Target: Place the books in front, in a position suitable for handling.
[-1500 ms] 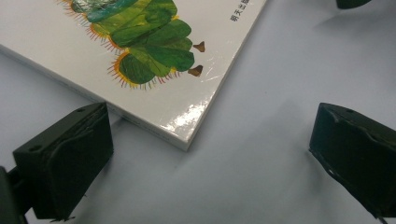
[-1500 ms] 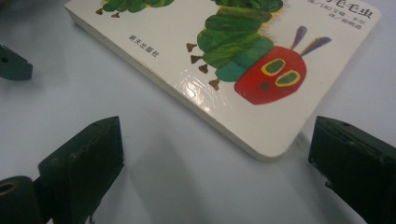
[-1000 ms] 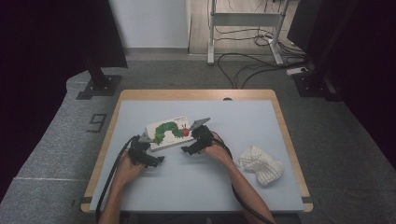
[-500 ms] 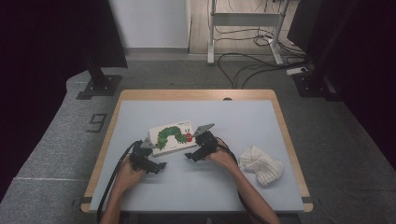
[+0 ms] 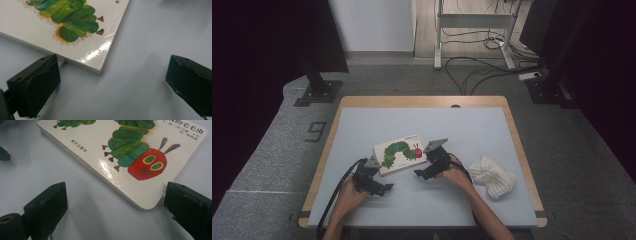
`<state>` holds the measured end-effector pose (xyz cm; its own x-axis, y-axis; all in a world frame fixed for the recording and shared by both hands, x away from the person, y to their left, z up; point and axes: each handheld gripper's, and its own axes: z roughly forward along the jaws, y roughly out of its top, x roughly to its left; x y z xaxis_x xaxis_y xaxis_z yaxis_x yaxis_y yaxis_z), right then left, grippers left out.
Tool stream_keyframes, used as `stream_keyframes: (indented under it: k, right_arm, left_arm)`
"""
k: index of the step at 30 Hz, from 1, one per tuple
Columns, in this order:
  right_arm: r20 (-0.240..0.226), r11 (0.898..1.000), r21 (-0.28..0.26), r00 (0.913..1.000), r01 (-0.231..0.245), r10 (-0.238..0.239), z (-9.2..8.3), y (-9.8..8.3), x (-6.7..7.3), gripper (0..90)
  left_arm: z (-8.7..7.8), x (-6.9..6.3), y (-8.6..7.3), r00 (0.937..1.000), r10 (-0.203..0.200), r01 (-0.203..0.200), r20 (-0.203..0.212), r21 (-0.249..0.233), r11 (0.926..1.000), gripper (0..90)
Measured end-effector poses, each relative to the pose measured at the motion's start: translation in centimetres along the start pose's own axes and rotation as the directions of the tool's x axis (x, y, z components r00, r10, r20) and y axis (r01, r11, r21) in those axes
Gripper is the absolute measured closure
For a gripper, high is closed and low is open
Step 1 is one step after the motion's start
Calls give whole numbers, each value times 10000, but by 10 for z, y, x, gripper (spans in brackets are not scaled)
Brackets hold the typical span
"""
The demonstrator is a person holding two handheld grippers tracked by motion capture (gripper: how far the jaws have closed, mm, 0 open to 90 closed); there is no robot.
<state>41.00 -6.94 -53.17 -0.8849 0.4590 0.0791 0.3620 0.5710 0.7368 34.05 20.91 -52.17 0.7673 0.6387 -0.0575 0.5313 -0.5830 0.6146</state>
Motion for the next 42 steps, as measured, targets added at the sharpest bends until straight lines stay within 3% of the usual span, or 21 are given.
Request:
stream_keyframes:
  k: [5,12,16,17,20,23,25,27,31,33,42]
  right_arm:
    - [-15,10000,-8,10000,22,-22,-7,-7,5,45]
    - [25,10000,38,10000,32,-32,-21,-20,14,50]
    - [228,9996,56,9994,260,-261,-24,-24,15,92]
    - [235,9995,16,9992,326,-327,-24,-25,15,93]
    - [109,9998,-41,9997,205,-204,-25,-25,14,84]
    - [166,9998,-70,9997,160,-159,-25,-23,14,44]
    - [157,9999,-113,9998,102,-100,-25,-21,14,27]
    - [158,9998,-132,9998,138,-136,-25,-18,14,25]
    - [171,9998,-164,9998,60,-57,-26,-15,10,25]
    - [147,9999,-106,9999,-26,27,-25,-15,8,25]
    - [-72,9998,80,9998,-201,201,-21,-19,-1,16]
  left_arm:
    - [-1,-12,-5,9999,125,-124,108,-110,9999,0]
    - [-4,-31,-8,9966,277,-267,771,-142,9995,0]
    - [-9,-29,-7,9900,334,-318,1371,-137,9994,0]
    - [-12,-27,-7,9907,385,-354,1305,-259,9990,0]
    - [-21,-17,-6,9989,396,-386,248,-386,9985,0]
    - [-26,1,-8,9990,-41,17,-449,-531,9986,0]
    - [-25,12,-9,9975,-213,181,-681,-473,9987,0]
    - [-21,19,-10,9968,-337,308,-729,-406,9987,0]
    - [-9,21,-10,9972,-85,75,-742,-142,9999,0]
    - [-8,24,-11,9984,-260,248,-504,-227,9994,0]
    - [0,15,-7,10000,-31,37,73,-772,9970,0]
